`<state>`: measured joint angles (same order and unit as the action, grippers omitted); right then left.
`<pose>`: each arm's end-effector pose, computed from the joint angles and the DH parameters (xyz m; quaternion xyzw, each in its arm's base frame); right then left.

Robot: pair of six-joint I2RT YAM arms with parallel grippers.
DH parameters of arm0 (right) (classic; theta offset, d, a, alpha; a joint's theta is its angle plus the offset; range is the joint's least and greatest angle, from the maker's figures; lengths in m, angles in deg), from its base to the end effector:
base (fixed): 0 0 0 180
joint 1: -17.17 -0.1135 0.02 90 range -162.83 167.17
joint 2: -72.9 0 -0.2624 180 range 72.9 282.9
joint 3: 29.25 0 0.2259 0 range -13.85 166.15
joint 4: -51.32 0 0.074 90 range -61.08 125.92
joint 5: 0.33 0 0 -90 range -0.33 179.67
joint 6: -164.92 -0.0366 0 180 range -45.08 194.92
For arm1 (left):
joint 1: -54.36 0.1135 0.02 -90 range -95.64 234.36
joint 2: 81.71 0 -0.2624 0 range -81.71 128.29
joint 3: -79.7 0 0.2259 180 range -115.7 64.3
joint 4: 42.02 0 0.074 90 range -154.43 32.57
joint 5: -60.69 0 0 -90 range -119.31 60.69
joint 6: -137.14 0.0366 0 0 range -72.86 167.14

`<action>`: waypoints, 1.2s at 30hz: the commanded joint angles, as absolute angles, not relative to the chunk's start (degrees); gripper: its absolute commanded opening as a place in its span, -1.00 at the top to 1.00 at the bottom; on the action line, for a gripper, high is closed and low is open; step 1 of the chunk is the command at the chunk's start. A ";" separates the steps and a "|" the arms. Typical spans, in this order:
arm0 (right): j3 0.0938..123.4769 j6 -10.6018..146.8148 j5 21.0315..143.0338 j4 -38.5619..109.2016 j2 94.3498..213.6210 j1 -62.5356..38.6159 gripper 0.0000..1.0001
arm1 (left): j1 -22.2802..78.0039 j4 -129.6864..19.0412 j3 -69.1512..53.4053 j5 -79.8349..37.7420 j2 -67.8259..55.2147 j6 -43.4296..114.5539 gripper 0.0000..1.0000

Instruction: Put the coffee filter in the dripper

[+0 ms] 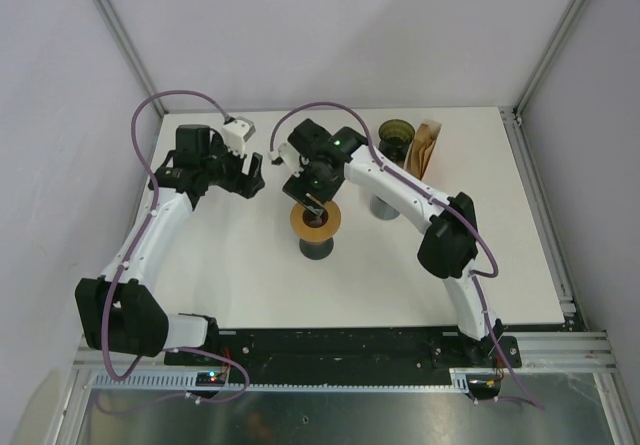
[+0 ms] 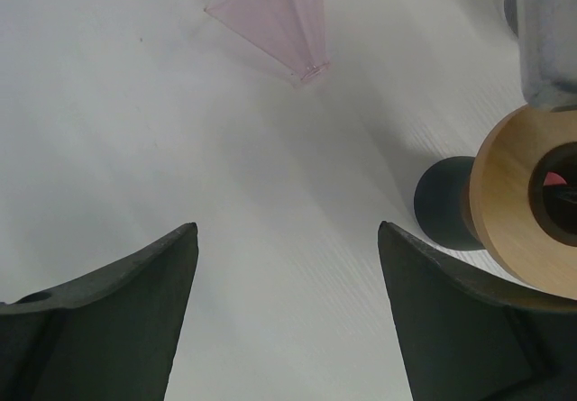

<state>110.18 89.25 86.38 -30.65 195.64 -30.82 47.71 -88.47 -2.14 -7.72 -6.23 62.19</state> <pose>0.2826 0.3168 0.2987 -0.5105 0.8324 0.0888 0.1967 0.2581 -0.0436 0.3230 0.2453 0.8598 -0.1390 0.4258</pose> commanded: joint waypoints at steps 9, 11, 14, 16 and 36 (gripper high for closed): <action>111.75 91.58 83.14 -29.32 183.91 -28.62 -0.53 | 46.79 -88.00 -11.59 -2.02 3.65 62.57 -0.70; 108.39 90.91 82.30 -27.22 181.23 -27.26 -0.54 | 45.52 -88.01 -14.66 -1.92 7.30 64.71 -0.69; 101.35 89.56 80.62 -23.62 176.42 -24.60 -0.53 | 43.24 -87.93 -20.54 -3.22 13.81 67.49 -0.70; 96.43 88.71 79.15 -21.24 173.18 -22.72 -0.53 | 42.42 -87.95 -24.96 -4.02 18.99 68.38 -0.72; 74.74 87.00 70.82 -14.27 163.15 -10.24 -0.52 | 38.90 -87.98 -56.20 3.06 49.55 71.46 -0.93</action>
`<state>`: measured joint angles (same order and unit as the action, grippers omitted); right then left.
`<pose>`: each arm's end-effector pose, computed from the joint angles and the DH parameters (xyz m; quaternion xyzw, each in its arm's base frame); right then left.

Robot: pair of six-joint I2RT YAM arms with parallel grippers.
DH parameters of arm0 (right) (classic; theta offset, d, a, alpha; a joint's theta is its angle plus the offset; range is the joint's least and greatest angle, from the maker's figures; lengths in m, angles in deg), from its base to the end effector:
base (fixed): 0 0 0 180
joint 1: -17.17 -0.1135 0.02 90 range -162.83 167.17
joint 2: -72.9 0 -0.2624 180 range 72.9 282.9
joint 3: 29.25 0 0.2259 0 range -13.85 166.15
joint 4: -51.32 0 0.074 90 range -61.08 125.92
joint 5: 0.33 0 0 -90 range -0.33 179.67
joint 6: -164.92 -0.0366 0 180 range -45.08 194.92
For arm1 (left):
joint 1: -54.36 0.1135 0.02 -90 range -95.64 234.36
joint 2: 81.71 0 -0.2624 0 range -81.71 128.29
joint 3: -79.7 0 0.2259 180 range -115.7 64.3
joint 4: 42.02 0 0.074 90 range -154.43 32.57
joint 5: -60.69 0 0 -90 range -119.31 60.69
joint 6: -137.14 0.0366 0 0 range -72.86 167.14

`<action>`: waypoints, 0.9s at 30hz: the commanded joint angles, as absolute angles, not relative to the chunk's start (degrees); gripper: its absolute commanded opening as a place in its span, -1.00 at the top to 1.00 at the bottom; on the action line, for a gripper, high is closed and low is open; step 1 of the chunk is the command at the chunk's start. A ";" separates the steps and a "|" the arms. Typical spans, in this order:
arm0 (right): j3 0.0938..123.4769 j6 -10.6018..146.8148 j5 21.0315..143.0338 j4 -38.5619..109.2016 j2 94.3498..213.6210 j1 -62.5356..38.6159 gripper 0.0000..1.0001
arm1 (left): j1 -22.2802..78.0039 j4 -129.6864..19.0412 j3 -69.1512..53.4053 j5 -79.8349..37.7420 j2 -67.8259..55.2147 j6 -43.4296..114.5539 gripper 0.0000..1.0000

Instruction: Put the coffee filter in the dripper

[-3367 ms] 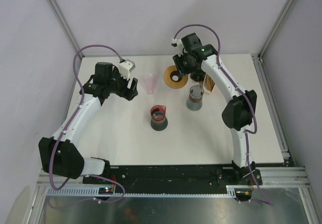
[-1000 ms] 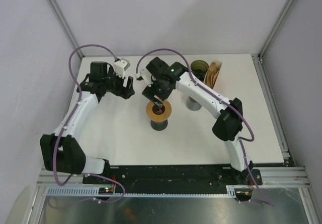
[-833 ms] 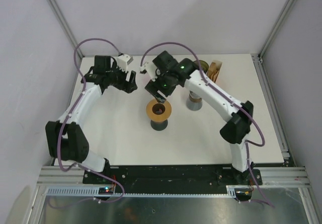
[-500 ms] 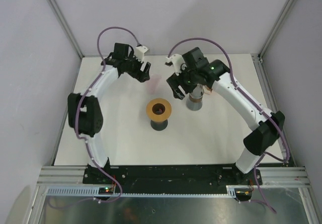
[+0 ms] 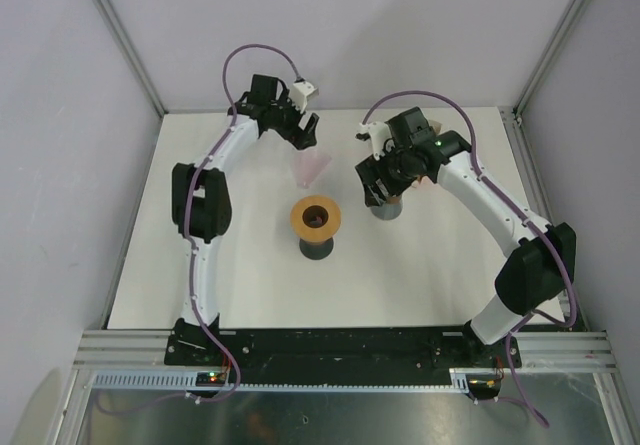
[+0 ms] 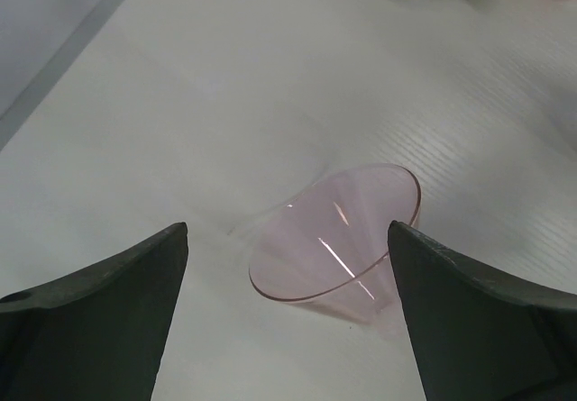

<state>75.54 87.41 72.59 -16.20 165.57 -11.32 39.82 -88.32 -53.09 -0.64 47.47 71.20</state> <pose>0.2717 0.1597 0.3333 -0.3719 0.8690 0.1813 0.2715 0.4691 -0.1398 0.2592 0.3871 0.8048 -0.1937 0.4062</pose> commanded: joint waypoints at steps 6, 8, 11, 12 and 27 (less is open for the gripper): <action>74.29 87.09 69.76 -13.47 163.27 -8.84 -0.52 | 38.47 -89.94 -52.99 7.54 50.12 73.54 -0.84; 74.37 87.02 69.34 -13.30 163.44 -8.50 -0.52 | 38.30 -90.84 -52.17 8.34 49.93 74.57 -0.79; 74.32 86.86 68.87 -13.24 163.51 -8.11 -0.52 | 37.87 -92.46 -51.69 8.79 49.76 76.32 -0.68; 74.31 86.82 68.81 -13.23 163.47 -8.04 -0.52 | 37.68 -92.92 -51.62 8.77 49.63 76.85 -0.65; 73.07 86.67 68.24 -12.92 163.00 -7.84 -0.53 | 37.21 -97.26 -49.64 -2.37 46.44 74.82 -0.47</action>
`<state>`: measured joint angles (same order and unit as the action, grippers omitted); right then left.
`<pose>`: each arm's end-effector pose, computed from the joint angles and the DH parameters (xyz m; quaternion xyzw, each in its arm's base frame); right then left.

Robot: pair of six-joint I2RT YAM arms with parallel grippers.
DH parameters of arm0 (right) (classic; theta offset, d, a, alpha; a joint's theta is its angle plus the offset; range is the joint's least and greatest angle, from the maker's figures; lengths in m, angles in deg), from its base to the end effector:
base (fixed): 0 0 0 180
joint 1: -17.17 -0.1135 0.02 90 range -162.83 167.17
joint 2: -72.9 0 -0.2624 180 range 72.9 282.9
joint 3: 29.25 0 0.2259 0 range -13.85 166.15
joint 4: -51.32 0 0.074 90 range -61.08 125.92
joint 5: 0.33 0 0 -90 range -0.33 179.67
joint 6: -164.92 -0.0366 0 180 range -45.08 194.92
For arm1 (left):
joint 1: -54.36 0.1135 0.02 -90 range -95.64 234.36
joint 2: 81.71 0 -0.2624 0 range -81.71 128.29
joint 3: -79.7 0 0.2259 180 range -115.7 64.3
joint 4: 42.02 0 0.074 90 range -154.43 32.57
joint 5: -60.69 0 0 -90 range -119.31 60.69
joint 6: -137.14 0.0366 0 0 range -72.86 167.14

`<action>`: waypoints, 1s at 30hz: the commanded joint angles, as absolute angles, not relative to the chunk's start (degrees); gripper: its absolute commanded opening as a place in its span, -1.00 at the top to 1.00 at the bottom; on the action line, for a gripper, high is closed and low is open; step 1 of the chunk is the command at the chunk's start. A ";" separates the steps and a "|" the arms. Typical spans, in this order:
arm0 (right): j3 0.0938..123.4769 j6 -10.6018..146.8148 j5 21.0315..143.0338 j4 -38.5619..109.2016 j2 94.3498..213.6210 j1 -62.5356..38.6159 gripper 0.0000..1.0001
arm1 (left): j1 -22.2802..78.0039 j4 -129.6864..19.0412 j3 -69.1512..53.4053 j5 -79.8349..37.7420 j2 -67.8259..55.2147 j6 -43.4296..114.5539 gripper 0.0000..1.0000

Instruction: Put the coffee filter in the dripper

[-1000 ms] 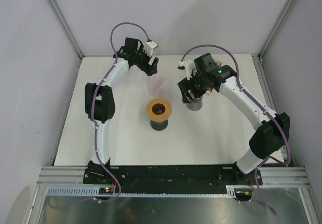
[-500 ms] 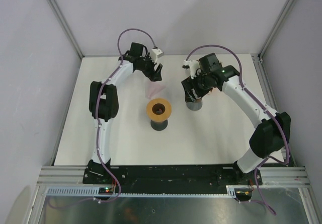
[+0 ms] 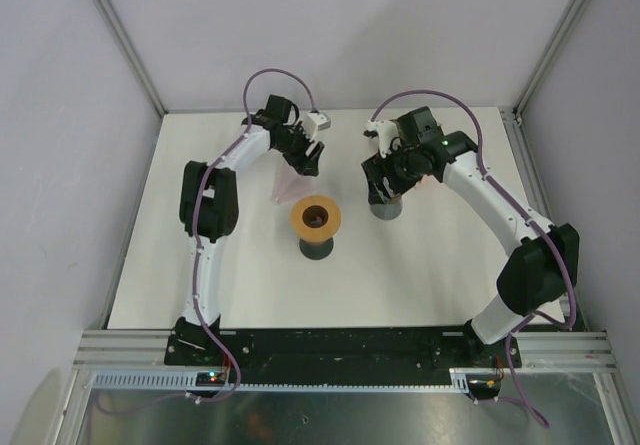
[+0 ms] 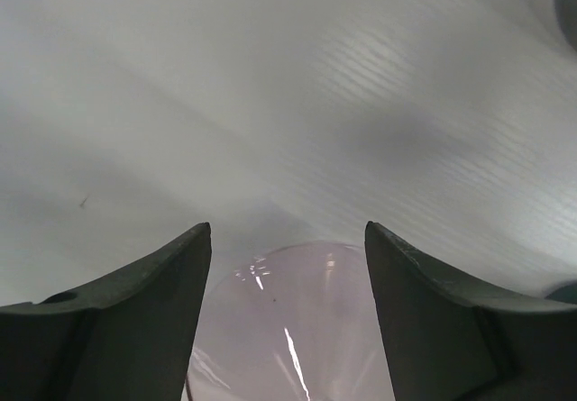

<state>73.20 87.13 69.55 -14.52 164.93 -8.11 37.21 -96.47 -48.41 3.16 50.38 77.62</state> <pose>0.2776 0.1450 0.3274 -0.3513 0.8736 0.1990 0.2718 0.4492 -0.1592 0.2032 0.4426 0.8145 -0.2369 0.2906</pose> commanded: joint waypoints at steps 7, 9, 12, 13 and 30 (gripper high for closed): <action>73.01 86.69 67.55 -13.24 163.72 -7.92 -0.54 | 37.20 -97.16 -53.01 -10.15 44.86 68.01 -0.47; 72.95 86.76 67.47 -13.35 163.81 -8.00 -0.54 | 37.15 -97.15 -53.54 -12.02 43.93 66.55 -0.48; 72.91 86.86 67.31 -13.39 164.05 -8.01 -0.54 | 37.14 -97.18 -53.69 -16.09 42.62 65.16 -0.51; 72.86 86.87 67.29 -13.39 164.14 -8.03 -0.54 | 37.14 -97.25 -53.50 -17.91 42.15 64.63 -0.52; 72.59 86.98 66.75 -13.67 165.47 -8.78 -0.54 | 37.41 -97.72 -47.68 -32.78 42.55 67.26 -0.71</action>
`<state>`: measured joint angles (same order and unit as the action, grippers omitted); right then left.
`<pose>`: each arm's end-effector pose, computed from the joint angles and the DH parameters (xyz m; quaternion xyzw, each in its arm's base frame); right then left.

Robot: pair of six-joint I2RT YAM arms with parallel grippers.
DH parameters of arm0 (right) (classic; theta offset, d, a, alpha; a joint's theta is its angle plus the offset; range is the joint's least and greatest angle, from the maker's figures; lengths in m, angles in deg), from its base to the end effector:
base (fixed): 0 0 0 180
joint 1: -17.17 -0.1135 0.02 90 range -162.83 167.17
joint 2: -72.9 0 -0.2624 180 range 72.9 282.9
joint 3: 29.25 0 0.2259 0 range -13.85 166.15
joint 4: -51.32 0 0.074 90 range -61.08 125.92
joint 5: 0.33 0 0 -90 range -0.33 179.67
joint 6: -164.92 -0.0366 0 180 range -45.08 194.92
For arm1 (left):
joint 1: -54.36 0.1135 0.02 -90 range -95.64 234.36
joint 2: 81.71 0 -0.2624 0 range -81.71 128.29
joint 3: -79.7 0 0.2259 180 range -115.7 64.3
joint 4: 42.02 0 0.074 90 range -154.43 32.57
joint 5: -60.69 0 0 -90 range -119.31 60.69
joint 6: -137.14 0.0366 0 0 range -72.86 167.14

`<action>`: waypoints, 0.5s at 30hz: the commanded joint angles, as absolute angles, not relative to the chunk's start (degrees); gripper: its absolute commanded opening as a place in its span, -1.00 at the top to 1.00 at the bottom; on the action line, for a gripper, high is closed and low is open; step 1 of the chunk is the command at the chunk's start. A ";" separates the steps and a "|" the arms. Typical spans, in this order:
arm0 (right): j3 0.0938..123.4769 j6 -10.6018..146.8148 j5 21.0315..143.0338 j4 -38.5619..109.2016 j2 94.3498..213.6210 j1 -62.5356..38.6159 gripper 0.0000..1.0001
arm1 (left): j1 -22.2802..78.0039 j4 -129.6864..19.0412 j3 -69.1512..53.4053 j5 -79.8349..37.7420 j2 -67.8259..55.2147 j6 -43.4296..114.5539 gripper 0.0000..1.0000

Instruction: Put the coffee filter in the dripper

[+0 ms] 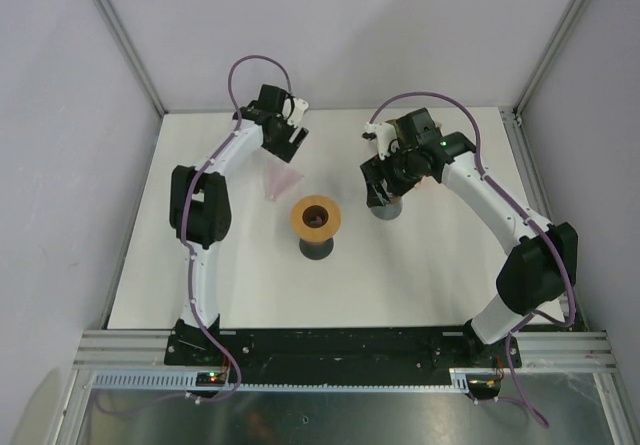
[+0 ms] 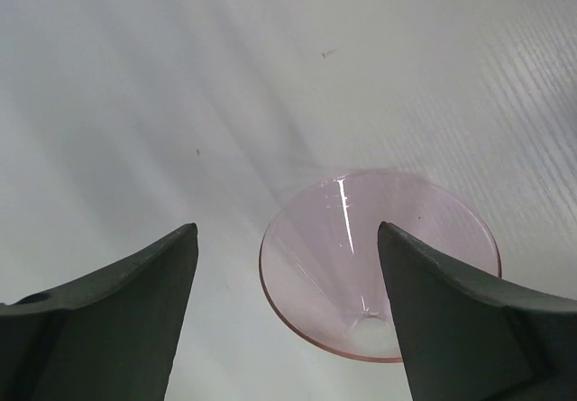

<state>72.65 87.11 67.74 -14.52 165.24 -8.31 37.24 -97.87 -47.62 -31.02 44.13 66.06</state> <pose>0.2770 0.1472 0.3234 -0.3555 0.8714 0.2138 0.2618 0.4437 -0.1355 0.2422 0.2901 0.9067 0.0190 0.3056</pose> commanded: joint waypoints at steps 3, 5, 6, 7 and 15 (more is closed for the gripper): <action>72.49 87.12 66.78 -13.66 165.71 -8.92 -0.54 | 37.62 -97.86 -46.83 -30.31 41.04 67.37 -0.70; 72.49 87.13 66.92 -13.70 166.00 -9.00 -0.55 | 37.65 -98.05 -46.48 -28.42 40.01 67.21 -0.70; 72.52 87.14 67.09 -13.77 166.12 -8.97 -0.55 | 37.66 -98.18 -46.42 -28.69 39.79 67.15 -0.71; 72.58 87.09 67.26 -13.89 166.14 -9.04 -0.55 | 37.75 -98.37 -46.39 -28.91 39.73 67.12 -0.71; 72.33 87.28 67.06 -13.68 166.20 -9.33 -0.55 | 39.73 -100.94 -46.61 -34.05 41.69 66.58 -0.72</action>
<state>72.23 87.13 67.74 -14.54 165.89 -8.92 38.44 -98.97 -46.29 -31.22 44.06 66.21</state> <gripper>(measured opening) 0.774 0.860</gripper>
